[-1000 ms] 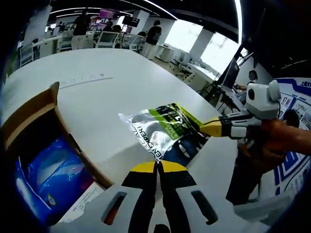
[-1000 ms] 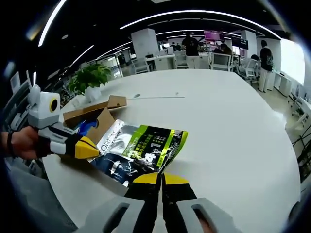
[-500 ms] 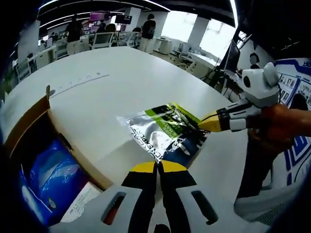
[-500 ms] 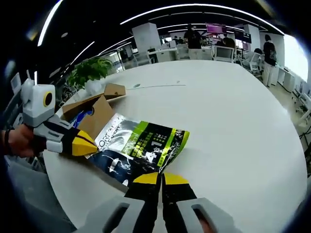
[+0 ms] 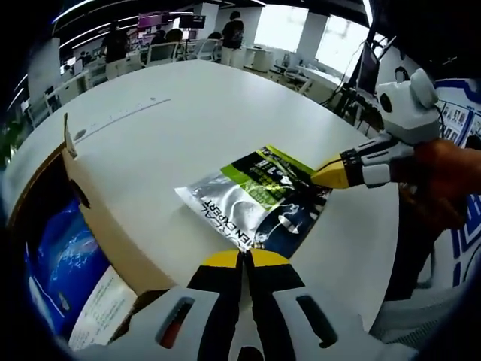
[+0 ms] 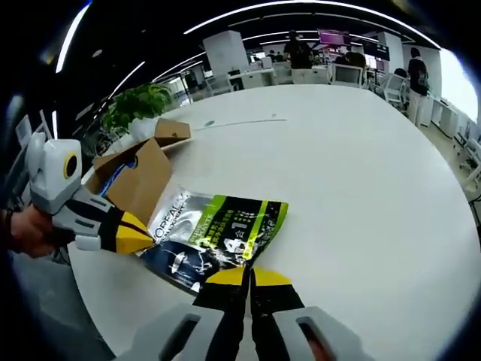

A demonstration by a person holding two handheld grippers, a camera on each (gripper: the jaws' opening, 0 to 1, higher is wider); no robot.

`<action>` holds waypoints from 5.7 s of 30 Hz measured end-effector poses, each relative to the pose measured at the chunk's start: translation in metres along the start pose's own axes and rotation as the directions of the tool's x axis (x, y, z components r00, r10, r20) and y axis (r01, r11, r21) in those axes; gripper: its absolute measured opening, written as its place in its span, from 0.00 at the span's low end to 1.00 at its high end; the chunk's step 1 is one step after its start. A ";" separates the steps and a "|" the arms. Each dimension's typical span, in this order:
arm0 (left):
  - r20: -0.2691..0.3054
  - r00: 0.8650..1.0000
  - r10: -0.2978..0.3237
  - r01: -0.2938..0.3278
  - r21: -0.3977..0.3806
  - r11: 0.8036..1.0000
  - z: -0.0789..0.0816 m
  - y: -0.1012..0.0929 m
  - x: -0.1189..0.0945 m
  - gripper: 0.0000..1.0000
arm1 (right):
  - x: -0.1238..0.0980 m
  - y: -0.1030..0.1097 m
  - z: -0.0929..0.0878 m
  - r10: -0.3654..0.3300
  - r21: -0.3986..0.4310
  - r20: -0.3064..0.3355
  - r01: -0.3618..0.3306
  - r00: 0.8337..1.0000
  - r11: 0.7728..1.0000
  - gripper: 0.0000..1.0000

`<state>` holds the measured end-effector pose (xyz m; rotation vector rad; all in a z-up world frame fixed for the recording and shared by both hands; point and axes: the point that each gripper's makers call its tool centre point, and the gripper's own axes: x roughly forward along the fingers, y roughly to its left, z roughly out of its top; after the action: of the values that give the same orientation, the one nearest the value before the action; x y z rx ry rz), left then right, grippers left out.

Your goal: Operate the shoe box by opening the lid, removing the specified soft item, and placing it in the target area until the item is outside and the box remains undamaged.

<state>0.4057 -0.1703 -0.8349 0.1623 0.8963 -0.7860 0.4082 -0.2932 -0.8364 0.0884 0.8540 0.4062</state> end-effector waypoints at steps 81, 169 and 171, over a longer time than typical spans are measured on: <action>0.190 0.955 0.228 -0.173 -0.269 0.948 -0.105 0.135 -0.228 0.22 | 0.007 0.169 0.081 0.169 -0.209 0.051 -0.155 0.984 0.966 0.17; 0.259 0.914 0.311 -0.186 -0.415 0.891 -0.128 0.198 -0.288 0.24 | 0.107 0.293 0.110 0.182 -0.354 -0.073 -0.196 0.981 0.915 0.00; 0.259 0.918 0.300 -0.177 -0.410 0.895 -0.124 0.195 -0.284 0.24 | 0.102 0.290 0.114 0.180 -0.337 -0.061 -0.190 0.982 0.922 0.00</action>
<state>0.3526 0.1786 -0.7357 -0.1897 0.6876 -0.3770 0.4620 0.0220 -0.7657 -0.1609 0.7947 0.7308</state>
